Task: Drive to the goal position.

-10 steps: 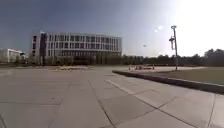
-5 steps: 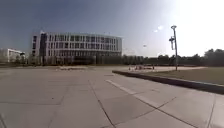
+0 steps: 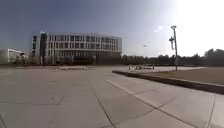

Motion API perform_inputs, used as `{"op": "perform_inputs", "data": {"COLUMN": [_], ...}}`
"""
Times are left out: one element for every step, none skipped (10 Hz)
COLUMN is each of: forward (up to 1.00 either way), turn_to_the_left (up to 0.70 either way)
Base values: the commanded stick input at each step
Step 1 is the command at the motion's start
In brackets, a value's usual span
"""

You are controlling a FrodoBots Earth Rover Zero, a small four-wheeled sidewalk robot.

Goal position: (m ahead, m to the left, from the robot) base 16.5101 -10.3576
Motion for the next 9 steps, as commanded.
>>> {"op": "perform_inputs", "data": {"forward": [0.06,0.06,0.06,0.05,0.06,0.06,0.06,0.06,0.06], "turn_to_the_left": [0.00,0.00,0.00,0.00,0.00,0.00,0.00,0.00,0.00]}}
